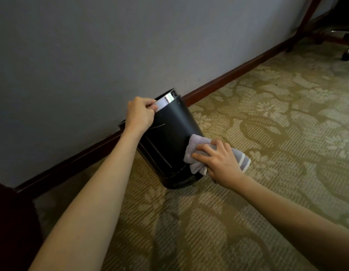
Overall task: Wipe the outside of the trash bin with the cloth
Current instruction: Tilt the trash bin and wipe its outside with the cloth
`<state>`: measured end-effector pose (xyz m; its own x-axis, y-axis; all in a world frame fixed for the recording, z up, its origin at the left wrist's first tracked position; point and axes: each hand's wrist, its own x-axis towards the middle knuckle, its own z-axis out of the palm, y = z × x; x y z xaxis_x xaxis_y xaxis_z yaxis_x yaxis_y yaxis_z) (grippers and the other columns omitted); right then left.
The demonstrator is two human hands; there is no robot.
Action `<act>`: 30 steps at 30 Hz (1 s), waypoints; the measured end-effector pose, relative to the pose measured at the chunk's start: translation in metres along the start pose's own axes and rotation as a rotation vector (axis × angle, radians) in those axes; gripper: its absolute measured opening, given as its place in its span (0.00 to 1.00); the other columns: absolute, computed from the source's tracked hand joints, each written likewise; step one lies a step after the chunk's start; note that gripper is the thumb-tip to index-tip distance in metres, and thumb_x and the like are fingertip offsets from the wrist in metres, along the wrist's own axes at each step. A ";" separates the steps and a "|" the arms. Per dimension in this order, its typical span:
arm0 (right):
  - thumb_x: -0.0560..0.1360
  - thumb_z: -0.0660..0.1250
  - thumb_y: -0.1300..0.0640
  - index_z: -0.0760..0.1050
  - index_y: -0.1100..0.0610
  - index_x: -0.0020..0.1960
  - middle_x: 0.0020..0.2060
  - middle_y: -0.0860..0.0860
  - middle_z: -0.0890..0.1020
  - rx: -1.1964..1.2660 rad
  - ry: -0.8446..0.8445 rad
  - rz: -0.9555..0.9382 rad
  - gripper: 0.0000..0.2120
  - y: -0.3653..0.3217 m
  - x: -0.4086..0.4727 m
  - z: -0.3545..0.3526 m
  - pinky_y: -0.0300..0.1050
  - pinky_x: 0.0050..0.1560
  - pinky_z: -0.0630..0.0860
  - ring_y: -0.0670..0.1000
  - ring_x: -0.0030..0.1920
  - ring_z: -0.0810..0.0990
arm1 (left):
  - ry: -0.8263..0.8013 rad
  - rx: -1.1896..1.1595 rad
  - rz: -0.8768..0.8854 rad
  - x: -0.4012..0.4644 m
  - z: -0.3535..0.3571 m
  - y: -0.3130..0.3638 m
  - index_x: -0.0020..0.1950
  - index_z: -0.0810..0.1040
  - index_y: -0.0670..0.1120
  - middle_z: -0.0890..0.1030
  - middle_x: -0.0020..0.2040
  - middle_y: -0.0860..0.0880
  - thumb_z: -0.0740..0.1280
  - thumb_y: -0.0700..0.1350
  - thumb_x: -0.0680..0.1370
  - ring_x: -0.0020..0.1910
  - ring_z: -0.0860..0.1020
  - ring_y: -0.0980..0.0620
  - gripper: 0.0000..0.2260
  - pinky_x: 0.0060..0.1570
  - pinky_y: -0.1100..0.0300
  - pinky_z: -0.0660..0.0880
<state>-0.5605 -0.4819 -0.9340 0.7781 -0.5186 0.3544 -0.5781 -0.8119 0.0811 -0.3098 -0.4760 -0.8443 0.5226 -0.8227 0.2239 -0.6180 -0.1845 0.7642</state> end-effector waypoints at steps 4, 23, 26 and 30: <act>0.67 0.70 0.58 0.79 0.47 0.55 0.54 0.48 0.80 -0.015 -0.074 -0.029 0.18 0.003 -0.014 0.003 0.54 0.40 0.73 0.62 0.48 0.76 | 0.033 -0.001 -0.048 0.002 -0.011 -0.010 0.52 0.84 0.42 0.82 0.42 0.49 0.67 0.40 0.76 0.44 0.77 0.55 0.08 0.42 0.71 0.66; 0.71 0.67 0.58 0.78 0.50 0.59 0.57 0.52 0.80 -0.024 0.237 0.074 0.16 -0.014 0.050 -0.048 0.54 0.40 0.71 0.64 0.47 0.75 | -0.180 0.197 0.042 -0.023 0.023 0.044 0.49 0.84 0.56 0.84 0.52 0.48 0.66 0.51 0.74 0.55 0.78 0.43 0.08 0.52 0.50 0.76; 0.72 0.61 0.57 0.78 0.51 0.59 0.57 0.53 0.80 -0.035 0.238 0.069 0.17 -0.011 0.043 -0.045 0.54 0.41 0.72 0.65 0.48 0.76 | -0.193 0.213 0.034 -0.024 0.029 0.050 0.49 0.84 0.58 0.84 0.52 0.49 0.66 0.52 0.74 0.55 0.78 0.43 0.08 0.52 0.50 0.76; 0.70 0.62 0.59 0.78 0.52 0.59 0.56 0.52 0.80 -0.077 0.227 0.062 0.18 -0.005 0.027 -0.036 0.54 0.41 0.72 0.64 0.48 0.76 | -0.199 0.225 0.070 -0.027 0.034 0.051 0.48 0.84 0.58 0.84 0.50 0.49 0.66 0.54 0.74 0.53 0.79 0.42 0.07 0.51 0.50 0.76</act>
<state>-0.5450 -0.4820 -0.8911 0.6706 -0.4859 0.5605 -0.6464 -0.7535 0.1201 -0.3754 -0.4814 -0.8313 0.3626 -0.9226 0.1316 -0.7748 -0.2200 0.5927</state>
